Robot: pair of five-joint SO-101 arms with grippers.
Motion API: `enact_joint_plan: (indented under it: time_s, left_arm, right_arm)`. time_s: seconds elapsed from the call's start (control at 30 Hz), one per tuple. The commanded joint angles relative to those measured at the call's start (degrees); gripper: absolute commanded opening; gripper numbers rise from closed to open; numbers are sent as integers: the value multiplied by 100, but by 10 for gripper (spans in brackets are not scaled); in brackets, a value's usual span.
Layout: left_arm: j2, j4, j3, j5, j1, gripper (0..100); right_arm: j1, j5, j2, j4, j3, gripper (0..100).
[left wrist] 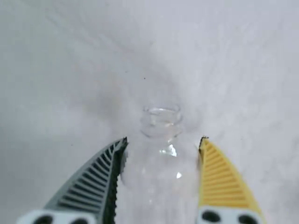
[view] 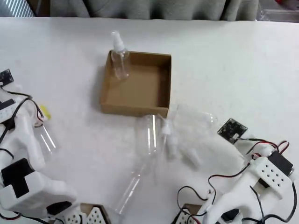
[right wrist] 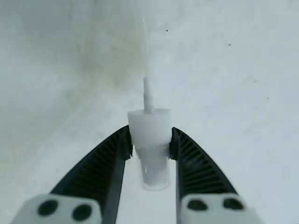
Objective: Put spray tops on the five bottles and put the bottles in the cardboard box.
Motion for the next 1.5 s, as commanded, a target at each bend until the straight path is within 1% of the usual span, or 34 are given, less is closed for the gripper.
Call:
enact_joint_plan:
  time_s: [0.0,0.07,0.13,0.27,0.33,0.4,0.5,0.7,0.8,0.87,1.0,1.1,1.17,1.33,1.47]
  left_arm:
    - [-31,-97,9,-79,57,28]
    - [-31,-97,9,-79,57,28]
    - [-31,-97,9,-79,57,28]
    - [-31,-97,9,-79,57,28]
    - [-31,-97,9,-79,57,28]
    - [-31,-97,9,-79,57,28]
    - [-31,-97,9,-79,57,28]
    - [-31,-97,26,-79,145,28]
    - [-31,-97,26,-79,145,28]
    - [-31,-97,26,-79,145,28]
    - [-40,-88,26,-79,145,28]
    - [-40,-88,26,-79,145,28]
    - [-40,-88,26,-79,145,28]
    - [-40,-97,35,-79,145,28]
    - [-40,-97,35,-79,145,28]
  right_arm:
    - [145,-123,-48,-84,-44,202]
    - [154,-123,-48,-84,-88,234]
    - [259,-149,-48,-66,-193,211]
    - [523,-193,-48,-48,-466,76]
    - [699,-387,-48,-84,-501,9]
    - [875,-589,-48,-84,-492,32]
    - [1138,-747,-4,-84,-475,15]
    - [1868,-782,13,-110,-308,16]
    - [2088,-791,13,-418,-18,16]
    - [2202,-993,13,-673,220,16]
    - [2237,-1899,13,-1077,589,16]
    - [2220,-2549,13,-1130,659,16]
    - [2185,-2822,4,-1130,659,16]
    - [2018,-2971,13,-1147,782,16]
    - [1921,-2989,13,-1604,1011,16]
